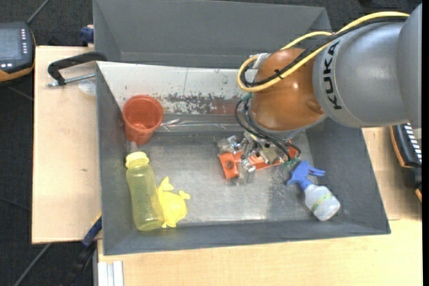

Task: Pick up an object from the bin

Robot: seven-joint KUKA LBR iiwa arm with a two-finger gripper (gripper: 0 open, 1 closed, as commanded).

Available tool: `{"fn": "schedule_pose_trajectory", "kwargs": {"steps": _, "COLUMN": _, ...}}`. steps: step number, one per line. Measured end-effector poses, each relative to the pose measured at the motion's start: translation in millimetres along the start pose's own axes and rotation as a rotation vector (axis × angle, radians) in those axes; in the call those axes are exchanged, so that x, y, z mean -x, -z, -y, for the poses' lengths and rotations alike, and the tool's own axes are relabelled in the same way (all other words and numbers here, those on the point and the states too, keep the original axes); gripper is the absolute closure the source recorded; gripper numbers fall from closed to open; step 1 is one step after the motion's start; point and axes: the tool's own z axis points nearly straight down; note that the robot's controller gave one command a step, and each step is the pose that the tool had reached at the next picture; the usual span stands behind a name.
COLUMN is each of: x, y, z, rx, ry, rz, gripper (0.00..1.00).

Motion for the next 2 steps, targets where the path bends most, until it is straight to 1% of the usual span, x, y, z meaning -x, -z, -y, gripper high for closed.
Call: {"fn": "schedule_pose_trajectory", "kwargs": {"steps": 2, "x": -0.6, "y": 2.6, "z": -0.5, "rx": 0.001, "ry": 0.000, "rz": -0.002, "gripper": 1.00}}
